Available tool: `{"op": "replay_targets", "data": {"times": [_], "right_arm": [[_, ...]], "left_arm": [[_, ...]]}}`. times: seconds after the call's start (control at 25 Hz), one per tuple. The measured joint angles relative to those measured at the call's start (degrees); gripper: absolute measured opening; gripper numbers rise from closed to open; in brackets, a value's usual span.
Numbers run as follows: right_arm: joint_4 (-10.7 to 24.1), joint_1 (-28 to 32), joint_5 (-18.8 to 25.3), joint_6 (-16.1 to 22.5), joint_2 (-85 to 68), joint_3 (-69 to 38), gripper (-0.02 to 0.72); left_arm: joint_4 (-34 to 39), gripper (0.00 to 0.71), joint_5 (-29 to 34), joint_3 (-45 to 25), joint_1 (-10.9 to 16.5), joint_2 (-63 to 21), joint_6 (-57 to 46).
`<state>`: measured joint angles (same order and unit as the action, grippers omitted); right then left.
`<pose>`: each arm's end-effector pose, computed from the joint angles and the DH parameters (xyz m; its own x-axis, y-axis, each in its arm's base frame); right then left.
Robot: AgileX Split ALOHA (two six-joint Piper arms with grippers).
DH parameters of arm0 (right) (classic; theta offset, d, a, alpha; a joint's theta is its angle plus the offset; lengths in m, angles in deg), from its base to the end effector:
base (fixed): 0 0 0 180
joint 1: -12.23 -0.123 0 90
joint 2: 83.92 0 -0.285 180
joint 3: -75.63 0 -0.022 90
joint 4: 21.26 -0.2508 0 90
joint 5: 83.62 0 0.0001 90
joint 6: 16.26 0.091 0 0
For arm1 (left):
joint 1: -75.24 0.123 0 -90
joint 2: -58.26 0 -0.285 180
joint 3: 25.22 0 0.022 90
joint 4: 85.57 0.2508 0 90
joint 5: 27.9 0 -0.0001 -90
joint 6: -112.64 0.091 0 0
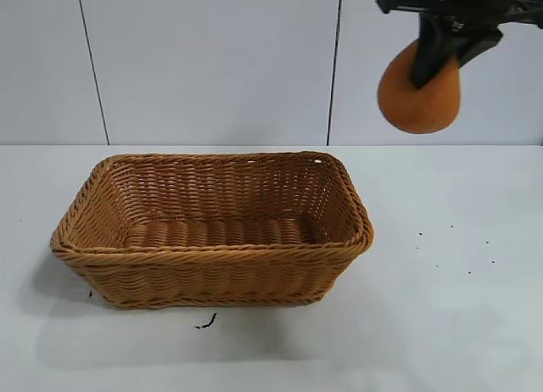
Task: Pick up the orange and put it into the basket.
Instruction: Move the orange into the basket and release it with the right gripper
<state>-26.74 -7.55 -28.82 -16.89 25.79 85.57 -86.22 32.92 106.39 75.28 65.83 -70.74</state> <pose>0.3609 0.1373 0.2885 -0.8644 -0.2640 -0.4278 -0.3311 0.9393 0.0894 -0.0058 -0.0009 0.2781 -0.4501 -0.0648 -0.8906 -0.0209 0.9979 -0.0620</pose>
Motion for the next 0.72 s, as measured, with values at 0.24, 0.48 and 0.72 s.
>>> {"op": "replay_targets", "data": {"times": [0.24,0.48,0.72], "right_arm": [[-0.18,-9.99,-4.81,2.55,2.44,0.11,0.087],[-0.33,-16.32,-10.85,4.64,7.77,0.16,0.087],[-0.76,-17.67,-13.78,5.23,14.34,0.16,0.087]], "left_arm": [[-0.02,0.692,0.0,0.0,0.0,0.0,0.0],[-0.02,0.692,0.0,0.0,0.0,0.0,0.0],[-0.02,0.692,0.0,0.0,0.0,0.0,0.0]]}}
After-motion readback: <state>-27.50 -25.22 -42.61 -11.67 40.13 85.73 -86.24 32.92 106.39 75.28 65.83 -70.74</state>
